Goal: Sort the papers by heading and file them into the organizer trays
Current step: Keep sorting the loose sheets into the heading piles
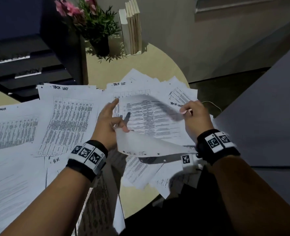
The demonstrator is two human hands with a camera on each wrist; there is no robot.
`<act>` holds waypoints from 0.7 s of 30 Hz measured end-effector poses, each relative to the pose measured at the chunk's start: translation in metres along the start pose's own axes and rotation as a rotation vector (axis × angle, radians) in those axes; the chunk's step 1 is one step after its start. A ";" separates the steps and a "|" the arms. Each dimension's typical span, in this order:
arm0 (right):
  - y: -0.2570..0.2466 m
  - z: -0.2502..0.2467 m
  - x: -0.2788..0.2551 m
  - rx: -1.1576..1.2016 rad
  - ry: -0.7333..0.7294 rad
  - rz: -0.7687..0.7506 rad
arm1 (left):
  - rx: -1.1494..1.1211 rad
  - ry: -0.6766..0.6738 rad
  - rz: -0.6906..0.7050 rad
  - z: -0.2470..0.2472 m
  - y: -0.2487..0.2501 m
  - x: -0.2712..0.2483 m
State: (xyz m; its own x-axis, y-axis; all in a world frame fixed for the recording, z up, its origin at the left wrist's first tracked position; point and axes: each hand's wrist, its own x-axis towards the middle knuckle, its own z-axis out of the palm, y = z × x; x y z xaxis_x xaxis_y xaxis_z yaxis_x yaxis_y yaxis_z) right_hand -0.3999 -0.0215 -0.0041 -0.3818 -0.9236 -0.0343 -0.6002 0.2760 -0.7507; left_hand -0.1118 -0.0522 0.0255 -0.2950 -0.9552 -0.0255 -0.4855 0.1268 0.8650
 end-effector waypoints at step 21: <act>-0.003 0.068 0.003 -0.101 -0.188 0.360 | 0.078 0.177 -0.666 -0.015 -0.072 -0.007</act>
State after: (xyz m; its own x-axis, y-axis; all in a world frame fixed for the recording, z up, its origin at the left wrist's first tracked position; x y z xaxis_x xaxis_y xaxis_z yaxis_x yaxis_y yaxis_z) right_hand -0.3514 -0.0438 -0.0472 -0.4507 -0.7931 -0.4097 -0.5212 0.6064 -0.6006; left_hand -0.0624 -0.0588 -0.0291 0.2219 -0.8647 -0.4506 -0.5765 -0.4890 0.6546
